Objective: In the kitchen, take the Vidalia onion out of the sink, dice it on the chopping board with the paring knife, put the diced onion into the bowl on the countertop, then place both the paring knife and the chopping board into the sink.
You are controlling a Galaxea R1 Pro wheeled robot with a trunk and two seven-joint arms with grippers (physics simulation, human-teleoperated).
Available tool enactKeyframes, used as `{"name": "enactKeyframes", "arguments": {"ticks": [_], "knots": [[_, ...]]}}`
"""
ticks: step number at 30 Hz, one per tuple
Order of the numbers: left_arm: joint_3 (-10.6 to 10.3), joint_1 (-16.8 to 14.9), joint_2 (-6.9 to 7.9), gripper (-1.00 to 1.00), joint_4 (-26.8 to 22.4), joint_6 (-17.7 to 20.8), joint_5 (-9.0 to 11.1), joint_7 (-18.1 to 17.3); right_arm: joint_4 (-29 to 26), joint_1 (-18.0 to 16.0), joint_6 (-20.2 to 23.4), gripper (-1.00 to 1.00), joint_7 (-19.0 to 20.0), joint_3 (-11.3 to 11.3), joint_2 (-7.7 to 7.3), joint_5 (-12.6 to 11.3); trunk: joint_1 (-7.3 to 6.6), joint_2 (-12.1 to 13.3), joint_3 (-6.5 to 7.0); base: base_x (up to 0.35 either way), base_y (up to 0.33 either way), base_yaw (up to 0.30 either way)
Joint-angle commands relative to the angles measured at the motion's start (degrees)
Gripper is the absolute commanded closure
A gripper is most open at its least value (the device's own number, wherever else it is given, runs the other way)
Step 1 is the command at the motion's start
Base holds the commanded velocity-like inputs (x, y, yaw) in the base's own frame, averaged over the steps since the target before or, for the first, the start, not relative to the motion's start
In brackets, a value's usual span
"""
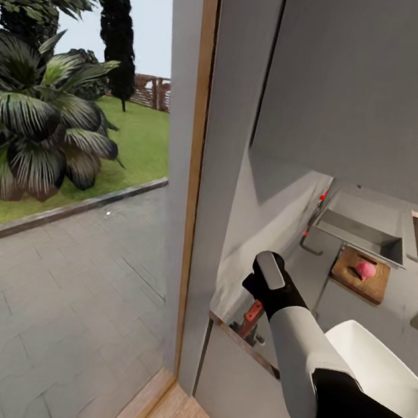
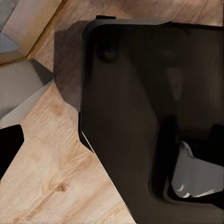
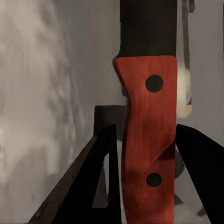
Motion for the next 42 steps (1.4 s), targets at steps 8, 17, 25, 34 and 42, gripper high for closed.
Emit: {"name": "enactKeyframes", "arguments": {"ticks": [8,17,25,34,42], "knots": [[-0.48,-0.11,0.05,-1.0,0.22,-6.66,0.5,0.13,-7.05,-0.05,0.78,1.0,-0.27,3.11,-4.58,-0.12,0.04,-0.12,0.57,0.0,0.0,0.0],[-0.32,-0.11,0.25,-1.0,0.18,-12.21,0.58,0.39,-8.15,-0.05,0.66,1.0,2.13,14.2,-7.29,2.99,0.04,-0.12,1.18,0.0,0.0,-0.021],[-0.31,-0.11,0.31,-1.0,0.18,-12.28,0.66,0.41,-8.07,-0.04,0.49,1.0,7.24,19.15,-7.69,4.08,0.04,-0.12,1.46,0.0,0.0,-0.08],[-0.31,-0.14,0.2,-1.0,0.18,-12.2,0.64,0.4,-8.09,-0.03,0.48,1.0,7.41,21.19,-7.69,4.36,0.04,-0.12,2.16,-0.083,-0.072,-0.138],[-0.31,-0.11,0.21,-1.0,0.18,-12.27,0.67,0.41,-8.45,-0.03,0.6,1.0,8.25,21.35,-7.53,4.3,0.04,-0.12,2.8,-0.223,-0.184,-0.154]]}}
